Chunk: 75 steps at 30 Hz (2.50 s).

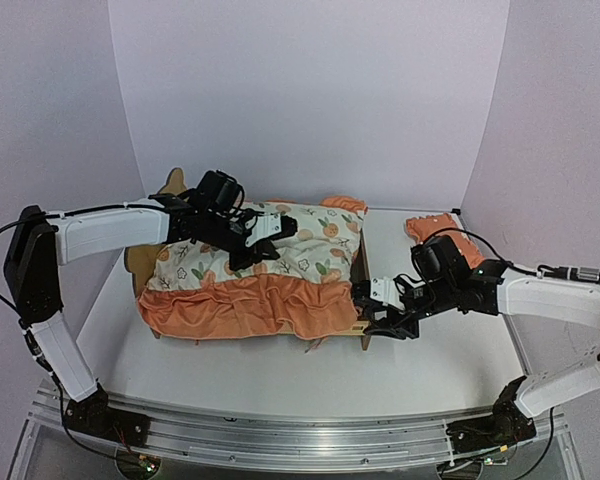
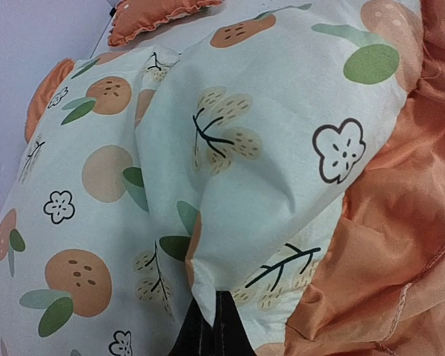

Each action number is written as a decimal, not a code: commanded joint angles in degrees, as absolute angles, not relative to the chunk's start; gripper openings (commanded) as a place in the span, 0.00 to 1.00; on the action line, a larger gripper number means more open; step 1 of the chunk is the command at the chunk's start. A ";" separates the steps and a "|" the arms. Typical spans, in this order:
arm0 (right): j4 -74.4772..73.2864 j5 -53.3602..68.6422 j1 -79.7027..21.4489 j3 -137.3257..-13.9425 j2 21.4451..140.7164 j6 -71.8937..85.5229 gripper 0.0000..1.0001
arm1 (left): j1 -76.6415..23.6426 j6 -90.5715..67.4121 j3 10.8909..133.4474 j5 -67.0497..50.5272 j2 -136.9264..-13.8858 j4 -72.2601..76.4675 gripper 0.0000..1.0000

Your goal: Set up the pet bed

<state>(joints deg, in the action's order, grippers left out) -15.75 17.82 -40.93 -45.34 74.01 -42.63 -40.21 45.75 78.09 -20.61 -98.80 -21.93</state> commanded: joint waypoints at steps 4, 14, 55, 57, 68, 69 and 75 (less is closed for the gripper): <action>-12.27 15.98 -41.20 -52.50 79.04 -35.90 0.40 | -36.58 45.04 80.70 -23.32 -98.45 -24.90 0.00; -11.16 16.99 -41.22 -55.62 84.04 -29.09 0.27 | -35.97 45.50 80.80 -23.77 -98.97 -25.17 0.00; -13.62 17.44 -42.90 -69.82 98.33 21.23 0.00 | -29.88 44.83 79.98 -26.08 -98.14 -25.82 0.00; -13.61 17.05 -42.89 -69.12 98.23 21.92 0.00 | -29.88 44.91 80.08 -26.10 -98.30 -25.80 0.00; -15.03 12.36 -44.32 -69.27 100.88 23.13 0.00 | -29.88 43.92 80.65 -27.72 -99.49 -25.99 0.00; -15.30 11.69 -44.51 -69.42 101.05 22.97 0.00 | -29.88 43.92 80.68 -27.73 -99.49 -26.05 0.00; -15.95 9.89 -46.56 -71.73 101.99 19.48 0.00 | -29.88 43.77 80.50 -27.68 -99.40 -26.37 0.00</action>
